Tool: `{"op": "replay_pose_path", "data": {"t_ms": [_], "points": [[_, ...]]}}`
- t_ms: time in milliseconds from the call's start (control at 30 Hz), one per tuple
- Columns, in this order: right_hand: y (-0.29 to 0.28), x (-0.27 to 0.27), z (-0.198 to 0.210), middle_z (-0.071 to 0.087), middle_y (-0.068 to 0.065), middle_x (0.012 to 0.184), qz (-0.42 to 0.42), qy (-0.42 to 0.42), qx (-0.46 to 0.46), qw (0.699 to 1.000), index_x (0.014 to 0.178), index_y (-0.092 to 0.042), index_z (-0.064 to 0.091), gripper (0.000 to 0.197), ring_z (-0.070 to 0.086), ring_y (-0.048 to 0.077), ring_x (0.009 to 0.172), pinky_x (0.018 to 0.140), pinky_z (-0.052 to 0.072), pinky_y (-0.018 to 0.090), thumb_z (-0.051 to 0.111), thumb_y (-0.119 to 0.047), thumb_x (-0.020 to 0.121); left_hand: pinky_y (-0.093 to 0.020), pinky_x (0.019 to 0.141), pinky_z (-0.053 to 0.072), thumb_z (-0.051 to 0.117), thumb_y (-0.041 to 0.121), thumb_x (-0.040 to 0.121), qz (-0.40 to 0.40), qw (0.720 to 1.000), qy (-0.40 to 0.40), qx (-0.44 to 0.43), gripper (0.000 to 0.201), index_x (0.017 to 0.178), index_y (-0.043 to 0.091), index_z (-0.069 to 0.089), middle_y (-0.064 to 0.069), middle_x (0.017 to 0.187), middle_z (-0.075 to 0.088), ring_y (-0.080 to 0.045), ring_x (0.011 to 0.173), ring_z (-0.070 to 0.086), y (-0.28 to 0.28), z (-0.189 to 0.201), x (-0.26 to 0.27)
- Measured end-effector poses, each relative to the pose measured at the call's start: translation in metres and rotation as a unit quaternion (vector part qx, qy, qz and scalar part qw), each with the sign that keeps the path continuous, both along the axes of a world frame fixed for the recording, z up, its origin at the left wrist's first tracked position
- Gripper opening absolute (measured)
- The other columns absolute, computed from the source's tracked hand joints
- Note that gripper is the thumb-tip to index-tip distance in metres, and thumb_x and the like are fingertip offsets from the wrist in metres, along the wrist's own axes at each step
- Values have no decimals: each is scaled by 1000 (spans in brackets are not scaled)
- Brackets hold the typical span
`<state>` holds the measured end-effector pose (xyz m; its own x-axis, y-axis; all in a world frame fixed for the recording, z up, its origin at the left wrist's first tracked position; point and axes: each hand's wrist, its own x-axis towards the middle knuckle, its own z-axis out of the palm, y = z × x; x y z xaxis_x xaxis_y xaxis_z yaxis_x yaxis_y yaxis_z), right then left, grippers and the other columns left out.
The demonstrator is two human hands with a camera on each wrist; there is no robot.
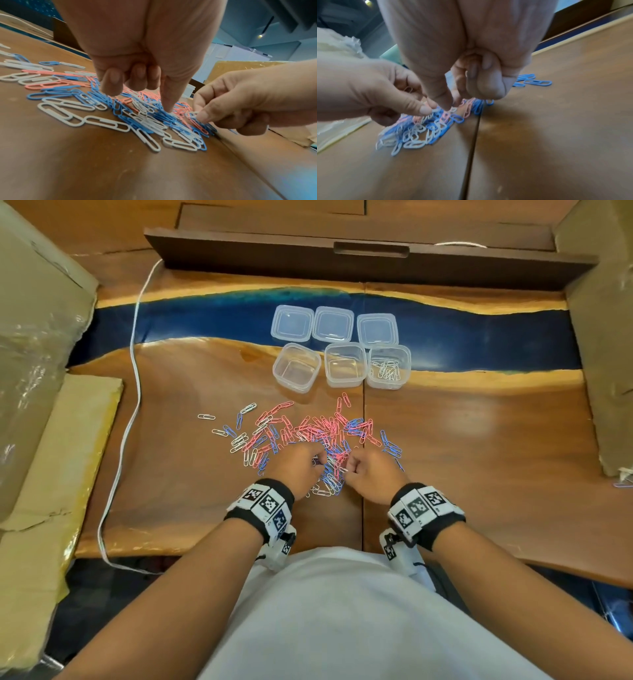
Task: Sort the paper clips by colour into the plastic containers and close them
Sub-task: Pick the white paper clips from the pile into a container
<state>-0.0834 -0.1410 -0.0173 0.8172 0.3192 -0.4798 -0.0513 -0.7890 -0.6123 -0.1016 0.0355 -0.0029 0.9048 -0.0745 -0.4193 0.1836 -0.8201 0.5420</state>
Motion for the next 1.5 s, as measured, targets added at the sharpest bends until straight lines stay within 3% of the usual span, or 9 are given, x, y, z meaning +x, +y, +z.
{"op": "replay_pose_path", "data": {"t_ms": [167, 367, 633, 800, 933, 1067, 1200, 1300, 1500], "points": [[-16, -7, 15, 34, -5, 56, -123, 186, 108, 969, 60, -22, 40, 28, 25, 10, 43, 42, 17, 20, 42, -15, 88, -28, 70, 41, 57, 20, 91, -85, 994, -46, 45, 14, 102, 23, 65, 2, 105, 64, -21, 93, 59, -5, -6, 11], [-18, -14, 18, 34, 0, 57, -212, 277, 207, 914, 73, -22, 43, 15, 18, 12, 43, 45, 12, 15, 41, -15, 86, -28, 66, 36, 58, 18, 90, -171, 980, -34, 100, 2, 88, 19, 59, 0, 94, 62, -20, 84, 57, -12, 0, 26], [-19, -15, 13, 45, 6, 59, -262, 306, 303, 864, 79, -20, 38, 21, 30, 15, 44, 41, 20, 17, 35, 0, 85, -31, 55, 38, 51, -1, 85, -206, 974, -39, 84, 18, 79, 16, 48, -6, 85, 60, -25, 73, 55, -6, -4, 27], [-17, -13, 12, 49, 6, 61, -218, 261, 273, 900, 77, -9, 56, 16, 39, 15, 47, 40, 26, 19, 49, 4, 82, -37, 63, 46, 43, 2, 90, -34, 997, 6, -73, 20, 77, 18, 44, -7, 80, 56, -27, 70, 52, 10, -3, 20], [-4, -8, 13, 43, 0, 50, -227, 240, 236, 914, 53, -15, 52, 37, 36, 11, 44, 41, 23, 19, 64, -26, 87, -25, 61, 41, 45, 4, 92, 56, 981, 59, -173, 13, 93, 16, 50, 0, 79, 59, -15, 70, 52, 23, 0, 10], [12, 4, 9, 42, -6, 46, -132, 58, 91, 985, 58, -16, 58, 43, 37, 6, 40, 45, 30, 21, 54, -36, 95, -17, 47, 37, 40, -7, 90, 100, 955, 108, -258, 39, 114, 18, 56, 1, 68, 53, -1, 52, 48, 29, -1, 6], [23, 7, 3, 64, -7, 79, -31, -48, -37, 998, 79, -18, 67, 9, 57, 13, 72, 61, 38, 25, 65, -23, 85, -15, 41, 23, 34, -6, 85, 176, 918, 176, -307, 35, 85, 14, 63, -1, 63, 43, -8, 43, 29, 32, -2, 3], [27, 7, 4, 68, 0, 81, 8, -53, -76, 996, 81, -15, 67, 8, 60, 20, 78, 62, 42, 27, 62, -18, 85, -17, 45, 22, 38, 5, 86, 217, 918, 176, -283, 22, 70, 15, 50, 1, 62, 38, -12, 48, 28, 32, 1, 3], [29, 13, 9, 68, 3, 80, 37, -20, -127, 991, 75, -17, 64, 10, 62, 24, 78, 66, 50, 32, 56, -13, 80, -26, 54, 32, 56, 23, 90, 167, 978, 52, -111, 33, 60, 19, 45, 7, 58, 45, -10, 54, 41, 37, -12, -1]]}}
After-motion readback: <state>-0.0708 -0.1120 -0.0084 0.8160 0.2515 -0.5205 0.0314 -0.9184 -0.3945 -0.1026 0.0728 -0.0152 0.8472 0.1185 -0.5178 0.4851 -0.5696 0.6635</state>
